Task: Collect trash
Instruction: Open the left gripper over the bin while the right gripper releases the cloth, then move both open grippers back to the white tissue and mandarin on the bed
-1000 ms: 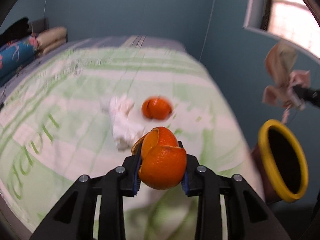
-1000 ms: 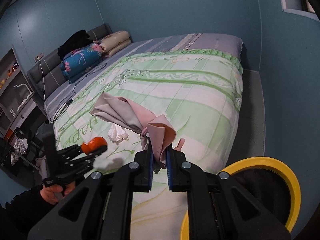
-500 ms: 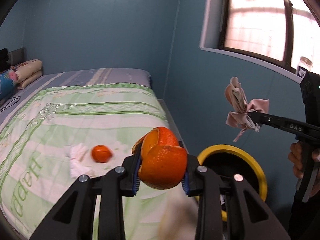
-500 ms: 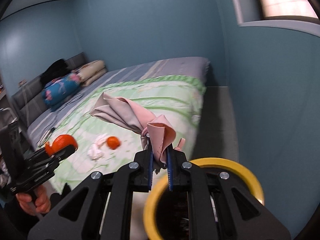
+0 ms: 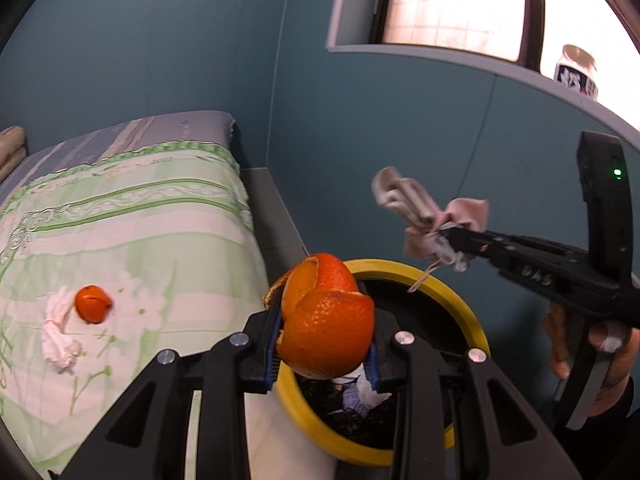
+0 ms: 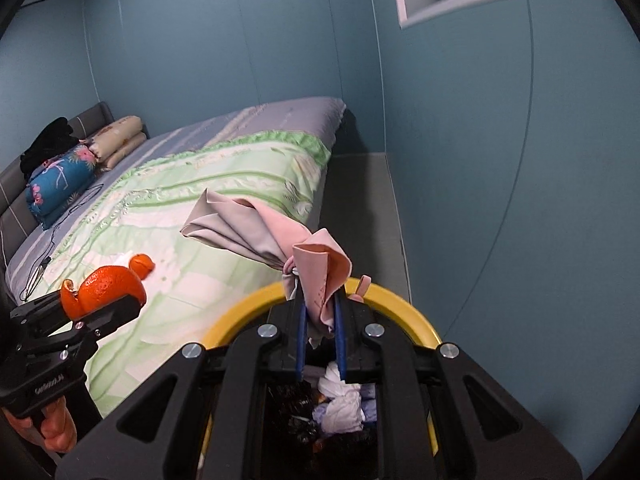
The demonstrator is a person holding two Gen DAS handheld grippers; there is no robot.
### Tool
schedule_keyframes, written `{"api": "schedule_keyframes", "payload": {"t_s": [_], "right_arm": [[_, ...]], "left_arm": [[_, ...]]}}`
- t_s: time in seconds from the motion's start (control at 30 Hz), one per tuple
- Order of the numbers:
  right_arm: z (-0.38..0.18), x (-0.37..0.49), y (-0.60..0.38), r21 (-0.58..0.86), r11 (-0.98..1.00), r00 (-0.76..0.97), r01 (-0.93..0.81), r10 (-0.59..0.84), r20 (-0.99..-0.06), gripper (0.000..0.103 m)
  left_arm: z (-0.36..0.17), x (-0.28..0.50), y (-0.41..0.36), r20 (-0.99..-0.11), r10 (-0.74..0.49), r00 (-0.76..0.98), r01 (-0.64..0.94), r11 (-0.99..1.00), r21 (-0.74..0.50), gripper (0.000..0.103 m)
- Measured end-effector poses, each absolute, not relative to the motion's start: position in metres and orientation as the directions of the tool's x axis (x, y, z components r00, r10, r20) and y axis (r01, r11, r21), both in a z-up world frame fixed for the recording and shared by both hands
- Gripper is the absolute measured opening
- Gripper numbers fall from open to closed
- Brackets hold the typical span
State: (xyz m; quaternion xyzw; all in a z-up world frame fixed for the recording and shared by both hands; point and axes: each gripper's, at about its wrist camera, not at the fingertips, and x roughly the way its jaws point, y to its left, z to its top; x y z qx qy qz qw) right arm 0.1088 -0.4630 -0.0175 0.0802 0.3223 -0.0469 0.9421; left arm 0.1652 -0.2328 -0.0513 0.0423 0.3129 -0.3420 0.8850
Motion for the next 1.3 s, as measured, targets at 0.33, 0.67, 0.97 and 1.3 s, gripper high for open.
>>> {"api": "schedule_keyframes", "payload": {"t_s": [0.33, 0.67, 0.97, 1.3], "right_arm": [[-0.045, 0.113, -0.477, 0.144, 0.976, 0.747, 0.161, -0.025, -0.665, 0.011], [-0.046, 0.114, -0.488, 0.184, 0.963, 0.746, 0.194, -0.023, -0.665, 0.020], [-0.035, 0.105, -0.500, 0.222, 0.946, 0.781, 0.235, -0.048, -0.623, 0.052], [-0.015, 0.131, -0.464, 0.248, 0.964, 0.815, 0.094, 0.068, -0.576, 0.055]], "left_arm": [[-0.077, 0.162, -0.268, -0.639, -0.587, 0.497, 0.662, 0.733, -0.159, 0.031], [-0.076, 0.154, -0.271, -0.634, -0.594, 0.494, 0.662, 0.730, -0.168, 0.042], [-0.052, 0.147, -0.239, -0.580, -0.580, 0.572, 0.609, 0.774, -0.173, 0.088], [-0.013, 0.134, -0.187, -0.481, -0.563, 0.672, 0.573, 0.807, -0.144, 0.092]]}}
